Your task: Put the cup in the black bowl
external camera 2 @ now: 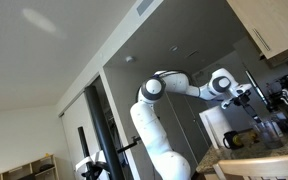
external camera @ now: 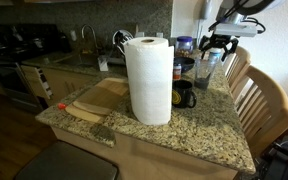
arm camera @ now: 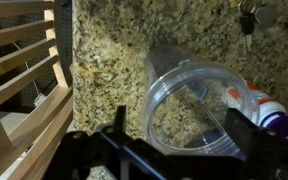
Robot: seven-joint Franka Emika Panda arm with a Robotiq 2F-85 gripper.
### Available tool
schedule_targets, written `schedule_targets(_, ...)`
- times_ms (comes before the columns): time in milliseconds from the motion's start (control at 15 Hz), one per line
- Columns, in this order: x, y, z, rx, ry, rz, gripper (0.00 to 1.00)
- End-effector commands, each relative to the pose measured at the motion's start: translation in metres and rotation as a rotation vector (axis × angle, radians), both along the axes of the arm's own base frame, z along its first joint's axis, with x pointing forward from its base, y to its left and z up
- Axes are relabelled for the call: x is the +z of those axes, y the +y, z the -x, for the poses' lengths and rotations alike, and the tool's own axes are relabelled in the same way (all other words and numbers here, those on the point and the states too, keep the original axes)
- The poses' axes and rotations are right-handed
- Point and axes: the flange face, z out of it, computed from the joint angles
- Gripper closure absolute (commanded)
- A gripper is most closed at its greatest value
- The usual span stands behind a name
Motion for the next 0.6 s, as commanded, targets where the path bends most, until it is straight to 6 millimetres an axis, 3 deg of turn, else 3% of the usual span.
schedule_targets(0, -0.007, -0.002, -0.001, -0.006, 0.016, -0.003, 0.0)
schedule_targets(533, -0.018, -0.005, -0.004, -0.006, 0.033, -0.018, 0.0)
